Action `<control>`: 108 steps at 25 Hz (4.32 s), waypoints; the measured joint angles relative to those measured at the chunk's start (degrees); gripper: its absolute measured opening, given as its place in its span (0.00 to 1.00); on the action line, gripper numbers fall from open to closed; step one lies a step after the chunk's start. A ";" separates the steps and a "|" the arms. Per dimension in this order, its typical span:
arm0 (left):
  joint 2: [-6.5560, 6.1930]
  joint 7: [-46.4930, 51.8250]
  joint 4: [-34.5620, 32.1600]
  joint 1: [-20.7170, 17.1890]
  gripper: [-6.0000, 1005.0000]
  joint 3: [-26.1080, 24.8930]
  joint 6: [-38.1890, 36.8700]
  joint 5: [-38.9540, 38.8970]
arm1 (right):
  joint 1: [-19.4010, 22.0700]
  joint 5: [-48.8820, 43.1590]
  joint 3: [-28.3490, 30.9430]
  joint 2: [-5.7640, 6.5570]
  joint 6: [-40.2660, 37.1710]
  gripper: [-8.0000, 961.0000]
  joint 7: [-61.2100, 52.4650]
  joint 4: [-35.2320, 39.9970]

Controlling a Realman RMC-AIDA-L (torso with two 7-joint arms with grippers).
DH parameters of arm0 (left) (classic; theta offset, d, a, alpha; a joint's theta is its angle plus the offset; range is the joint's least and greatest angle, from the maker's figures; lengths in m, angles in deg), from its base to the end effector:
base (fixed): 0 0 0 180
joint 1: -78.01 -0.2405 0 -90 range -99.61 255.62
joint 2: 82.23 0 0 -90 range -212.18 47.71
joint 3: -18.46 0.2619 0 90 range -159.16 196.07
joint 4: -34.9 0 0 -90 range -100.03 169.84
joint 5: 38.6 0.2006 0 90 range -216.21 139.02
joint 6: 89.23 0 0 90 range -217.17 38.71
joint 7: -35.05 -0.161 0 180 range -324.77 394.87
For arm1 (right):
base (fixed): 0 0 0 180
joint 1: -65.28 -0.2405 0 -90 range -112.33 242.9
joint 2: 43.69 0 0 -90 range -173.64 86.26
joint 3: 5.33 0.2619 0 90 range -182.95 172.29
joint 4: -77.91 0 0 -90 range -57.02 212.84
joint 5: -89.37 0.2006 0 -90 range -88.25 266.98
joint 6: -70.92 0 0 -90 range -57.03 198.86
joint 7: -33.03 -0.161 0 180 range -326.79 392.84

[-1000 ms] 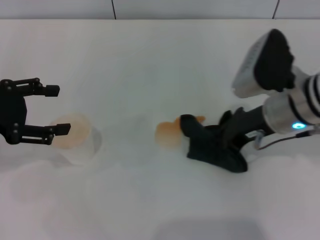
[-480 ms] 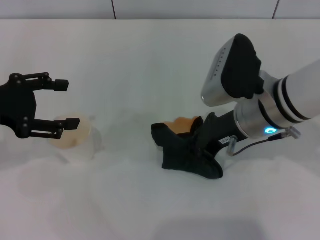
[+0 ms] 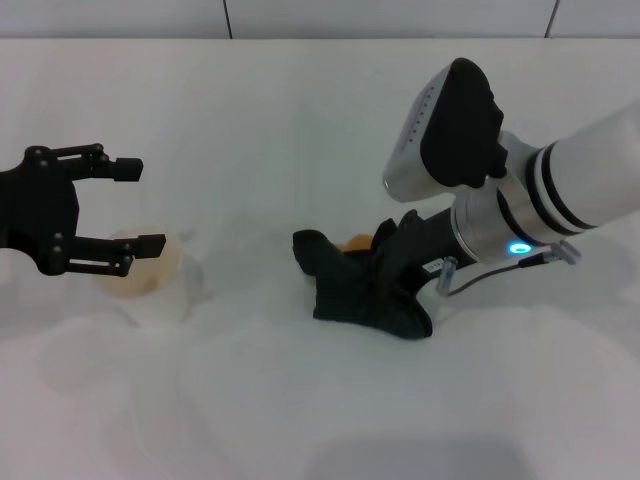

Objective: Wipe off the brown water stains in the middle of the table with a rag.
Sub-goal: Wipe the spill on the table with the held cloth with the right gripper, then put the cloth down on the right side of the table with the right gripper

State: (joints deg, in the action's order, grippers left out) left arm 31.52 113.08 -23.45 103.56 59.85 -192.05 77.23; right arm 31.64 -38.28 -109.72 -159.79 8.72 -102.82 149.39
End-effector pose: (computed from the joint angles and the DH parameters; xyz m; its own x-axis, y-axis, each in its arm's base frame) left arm -0.2548 0.3159 0.0629 0.9414 0.0901 0.3249 0.1767 -0.9526 -0.2478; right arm 0.1517 0.3393 -0.0998 0.9484 -0.3006 0.1009 -0.2664 -0.9280 -0.2605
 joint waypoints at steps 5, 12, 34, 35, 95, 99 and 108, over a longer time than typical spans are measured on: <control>0.56 0.12 -0.69 -0.27 0.88 -0.16 0.00 0.00 | -1.11 -0.34 -0.56 0.14 3.78 0.09 -0.35 -2.84; 1.22 0.81 -1.80 -0.51 0.88 -0.22 0.32 0.26 | -1.39 -2.82 0.12 0.28 6.81 0.09 -0.23 -3.70; 1.47 1.30 -2.03 -0.22 0.88 0.00 0.79 0.36 | -2.15 -2.52 -2.12 0.03 7.09 0.09 -3.81 -2.81; 1.47 1.30 -2.03 -0.22 0.88 0.00 0.79 0.36 | -2.20 -2.47 -3.23 0.03 6.89 0.09 -4.47 -2.16; 2.69 1.50 -2.73 -0.58 0.88 0.00 1.67 0.44 | 2.89 -7.92 2.45 0.53 16.04 0.09 -7.05 -5.59; 2.71 1.50 -2.73 -0.59 0.88 0.00 1.71 0.44 | 4.96 -7.72 0.37 0.29 15.01 0.09 -7.35 -1.91; 2.71 1.43 -2.73 -0.45 0.88 0.00 1.90 0.44 | 5.34 -6.96 -5.57 0.06 12.76 0.09 -9.41 1.14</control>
State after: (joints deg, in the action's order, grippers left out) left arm 34.22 114.51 -26.18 103.11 59.85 -190.15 77.68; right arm 36.98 -45.24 -115.28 -159.73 21.48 -112.23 150.52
